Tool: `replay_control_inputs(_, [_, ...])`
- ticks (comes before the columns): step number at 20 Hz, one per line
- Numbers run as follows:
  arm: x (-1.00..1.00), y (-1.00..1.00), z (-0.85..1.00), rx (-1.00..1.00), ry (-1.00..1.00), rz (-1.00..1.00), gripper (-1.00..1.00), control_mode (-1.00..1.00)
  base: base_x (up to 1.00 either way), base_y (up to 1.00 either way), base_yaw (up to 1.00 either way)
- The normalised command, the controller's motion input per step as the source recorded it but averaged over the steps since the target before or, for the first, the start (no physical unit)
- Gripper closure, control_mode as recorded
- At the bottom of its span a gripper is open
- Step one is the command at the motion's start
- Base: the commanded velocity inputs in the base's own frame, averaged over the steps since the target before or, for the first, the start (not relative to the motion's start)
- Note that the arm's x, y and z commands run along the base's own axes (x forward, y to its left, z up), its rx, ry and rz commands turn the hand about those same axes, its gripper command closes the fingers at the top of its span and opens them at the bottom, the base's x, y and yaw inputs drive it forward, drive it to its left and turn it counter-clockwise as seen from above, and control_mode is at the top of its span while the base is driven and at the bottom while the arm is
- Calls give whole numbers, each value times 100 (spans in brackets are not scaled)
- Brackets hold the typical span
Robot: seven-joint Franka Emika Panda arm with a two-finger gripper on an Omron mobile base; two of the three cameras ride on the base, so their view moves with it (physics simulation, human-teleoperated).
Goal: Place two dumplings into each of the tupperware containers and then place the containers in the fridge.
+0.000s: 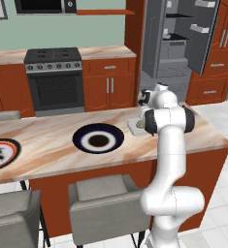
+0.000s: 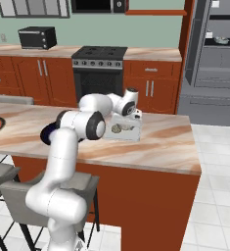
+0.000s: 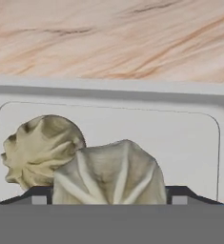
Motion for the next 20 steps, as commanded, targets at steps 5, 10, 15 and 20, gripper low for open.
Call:
replay_control_inputs(5, [-64,0,-8,0,-1,0,-100,-100,0,0,0])
replay_control_inputs(10, [-69,37,-5,-1,-15,0,-100,-100,0,0,0])
replay_control_inputs(15, [-27,85,7,-3,-24,2,-100,-100,0,0,0])
replay_control_inputs(20, [18,70,-9,-5,-5,1,-100,-100,0,0,0])
